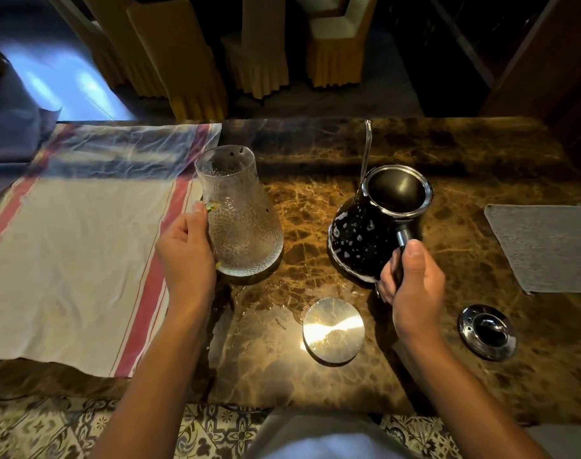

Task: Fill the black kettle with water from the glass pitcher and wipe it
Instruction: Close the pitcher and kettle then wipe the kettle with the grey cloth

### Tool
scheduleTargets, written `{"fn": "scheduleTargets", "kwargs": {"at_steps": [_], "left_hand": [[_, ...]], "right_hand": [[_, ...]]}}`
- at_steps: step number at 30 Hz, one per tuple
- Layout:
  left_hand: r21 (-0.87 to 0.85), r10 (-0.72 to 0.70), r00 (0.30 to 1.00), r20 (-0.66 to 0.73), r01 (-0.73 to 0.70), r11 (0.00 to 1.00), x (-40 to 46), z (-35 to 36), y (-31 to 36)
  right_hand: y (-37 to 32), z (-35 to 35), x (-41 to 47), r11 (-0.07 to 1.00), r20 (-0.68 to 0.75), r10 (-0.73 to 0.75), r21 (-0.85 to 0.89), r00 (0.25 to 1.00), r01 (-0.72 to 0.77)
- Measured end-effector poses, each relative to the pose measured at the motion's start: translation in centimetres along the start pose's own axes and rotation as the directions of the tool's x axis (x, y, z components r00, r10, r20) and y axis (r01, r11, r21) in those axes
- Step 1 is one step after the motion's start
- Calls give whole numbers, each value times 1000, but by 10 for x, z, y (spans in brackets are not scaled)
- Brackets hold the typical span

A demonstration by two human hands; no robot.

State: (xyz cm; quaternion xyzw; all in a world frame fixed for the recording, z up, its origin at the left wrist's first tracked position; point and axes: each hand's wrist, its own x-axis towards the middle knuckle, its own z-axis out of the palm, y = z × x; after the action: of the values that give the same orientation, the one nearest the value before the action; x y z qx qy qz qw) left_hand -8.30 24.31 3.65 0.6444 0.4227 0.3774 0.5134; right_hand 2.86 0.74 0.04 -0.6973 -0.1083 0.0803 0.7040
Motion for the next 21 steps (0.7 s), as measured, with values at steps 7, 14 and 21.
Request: {"fn": "scheduleTargets", "kwargs": {"at_steps": [7,14,21], "left_hand": [[83,83,996,42,-87,993,-6,-1,-11],[71,84,996,38,-87,994,-20,-11,-32],[49,98,978,182,-108,993,-18,-17,-36]], "right_hand": [[-3,-1,-4,995,-8,-20,-98,1000,19],[-30,-25,-36,875,-124,-308,-426,943,229],[-5,15,-72,559,467,-132,-694,875,455]]}}
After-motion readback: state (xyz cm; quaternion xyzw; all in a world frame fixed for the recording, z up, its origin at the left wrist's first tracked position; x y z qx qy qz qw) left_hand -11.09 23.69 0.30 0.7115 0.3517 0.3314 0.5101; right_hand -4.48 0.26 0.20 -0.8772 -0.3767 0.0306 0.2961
